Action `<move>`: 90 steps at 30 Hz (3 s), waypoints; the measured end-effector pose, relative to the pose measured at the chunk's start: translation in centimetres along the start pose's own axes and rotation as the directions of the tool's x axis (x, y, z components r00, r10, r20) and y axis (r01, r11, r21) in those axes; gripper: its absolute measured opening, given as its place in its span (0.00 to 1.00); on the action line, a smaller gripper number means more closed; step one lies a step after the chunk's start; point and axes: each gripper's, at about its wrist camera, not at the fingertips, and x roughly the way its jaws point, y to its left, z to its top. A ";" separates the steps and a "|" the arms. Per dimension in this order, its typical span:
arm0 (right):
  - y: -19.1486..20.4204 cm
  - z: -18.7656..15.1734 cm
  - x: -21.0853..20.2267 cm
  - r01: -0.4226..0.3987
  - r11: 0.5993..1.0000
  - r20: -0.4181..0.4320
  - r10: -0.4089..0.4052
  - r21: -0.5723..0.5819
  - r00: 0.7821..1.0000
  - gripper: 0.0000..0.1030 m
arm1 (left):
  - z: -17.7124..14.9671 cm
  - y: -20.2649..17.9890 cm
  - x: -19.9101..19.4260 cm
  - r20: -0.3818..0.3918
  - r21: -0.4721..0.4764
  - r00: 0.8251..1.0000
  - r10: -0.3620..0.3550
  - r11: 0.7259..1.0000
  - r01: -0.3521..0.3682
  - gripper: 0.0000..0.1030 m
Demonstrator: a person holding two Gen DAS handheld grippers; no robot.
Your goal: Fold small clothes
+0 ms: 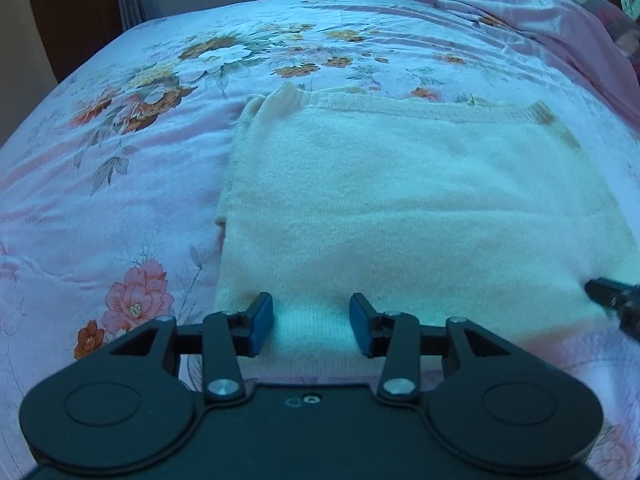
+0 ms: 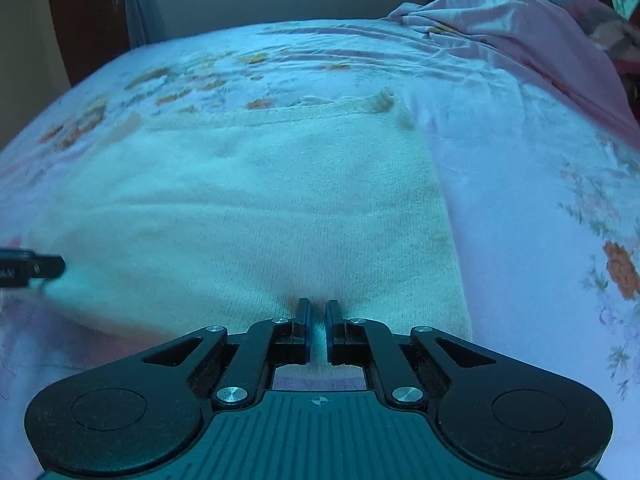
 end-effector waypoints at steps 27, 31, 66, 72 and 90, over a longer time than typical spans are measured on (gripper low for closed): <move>-2.5 0.2 -2.6 0.045 0.995 0.108 -0.055 0.092 0.993 0.51 | -0.4 -0.9 -1.2 0.042 -0.045 0.998 -0.055 0.997 0.056 0.50; -1.6 0.7 -2.7 0.004 0.996 0.104 -0.013 0.091 0.994 0.51 | 0.4 0.4 -1.6 0.045 -0.089 0.999 -0.022 0.996 0.026 0.52; 1.2 8.4 4.8 -0.003 1.000 0.118 0.001 0.010 0.993 0.51 | 7.2 6.1 2.8 0.102 -0.200 0.994 -0.025 0.979 0.045 0.58; 0.4 12.3 7.7 0.017 1.000 0.118 -0.018 0.006 0.993 0.51 | 10.8 2.5 6.8 0.080 -0.103 0.994 -0.077 0.991 0.085 0.59; 0.6 10.1 7.2 -0.014 0.999 0.075 0.011 0.046 0.997 0.58 | 8.1 5.2 6.8 0.007 -0.120 0.999 -0.033 0.992 0.033 0.72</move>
